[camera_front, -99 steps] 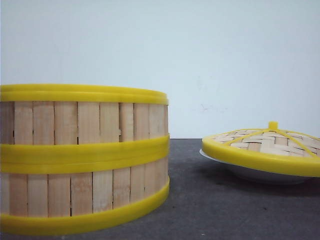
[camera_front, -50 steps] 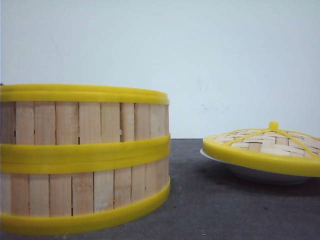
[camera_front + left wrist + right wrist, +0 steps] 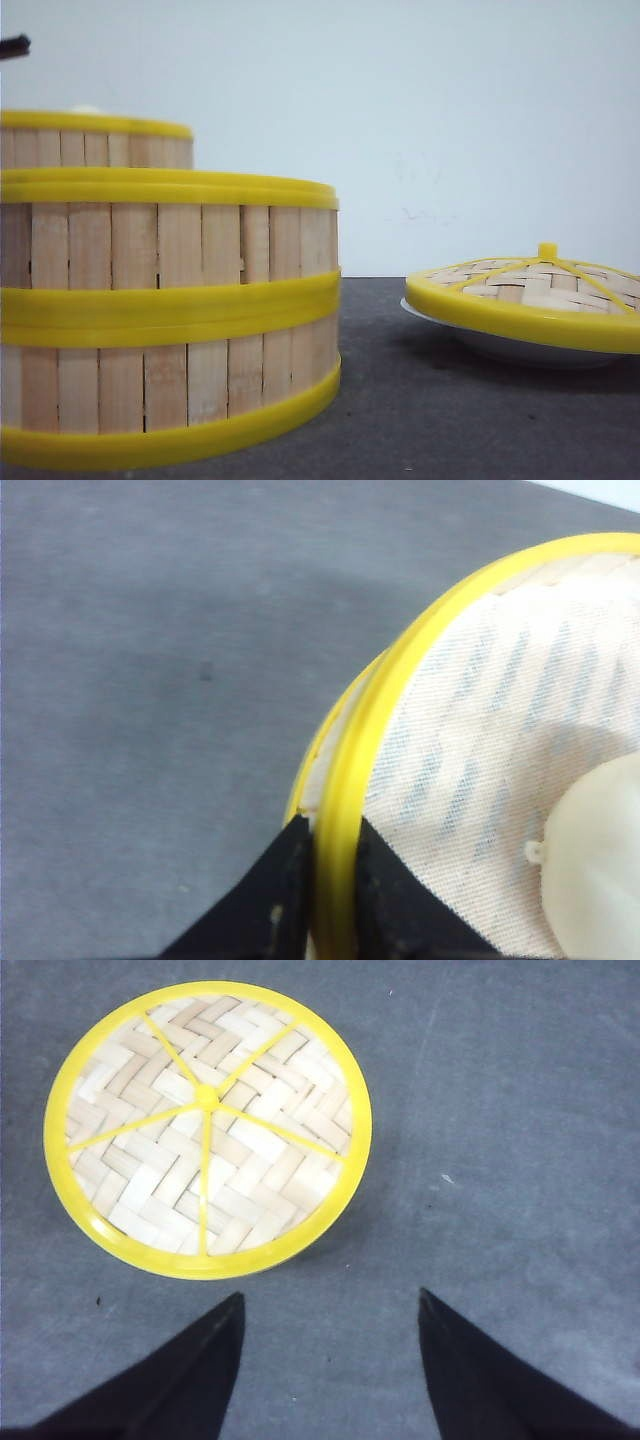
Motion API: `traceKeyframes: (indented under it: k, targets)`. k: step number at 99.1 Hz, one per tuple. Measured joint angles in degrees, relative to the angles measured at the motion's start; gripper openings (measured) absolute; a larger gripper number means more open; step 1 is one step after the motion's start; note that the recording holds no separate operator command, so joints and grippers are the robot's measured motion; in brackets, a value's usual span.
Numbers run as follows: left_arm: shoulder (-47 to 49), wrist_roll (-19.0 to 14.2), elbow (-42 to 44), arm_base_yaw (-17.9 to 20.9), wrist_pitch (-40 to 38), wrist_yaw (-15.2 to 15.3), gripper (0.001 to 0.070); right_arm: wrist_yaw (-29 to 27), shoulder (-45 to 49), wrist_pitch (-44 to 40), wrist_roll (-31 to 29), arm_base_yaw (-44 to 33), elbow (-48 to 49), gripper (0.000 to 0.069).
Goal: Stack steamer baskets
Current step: 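Lift the basket with the left gripper and lower it onto the stack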
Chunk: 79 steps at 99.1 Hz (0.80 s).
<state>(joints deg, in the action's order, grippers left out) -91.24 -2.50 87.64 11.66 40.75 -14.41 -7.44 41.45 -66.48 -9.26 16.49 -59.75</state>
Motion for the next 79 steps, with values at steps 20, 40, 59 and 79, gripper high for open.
traceKeyframes:
  k: [20, 40, 59, 79]
  targets:
    - [7.98, 1.75, 0.00, -3.04, 5.22, -0.98, 0.0029, -0.02, 0.00, 0.35, 0.00, 0.00, 0.00, 0.0336]
    - [14.97, 4.33, 0.02, -7.74, 10.93, -1.25, 0.0029, -0.02, 0.04, 0.37, 0.00, 0.00, 0.00, 0.0336]
    - [18.18, 5.01, -0.17, -12.81, 14.19, -1.20, 0.0029, -0.02, 0.04, 0.37, 0.02, 0.00, 0.00, 0.0336]
    - [22.45, 5.09, -4.72, -18.53, 14.73, -1.25, 0.0029, -0.02, 0.04, 0.39, 0.02, 0.00, 0.00, 0.0336]
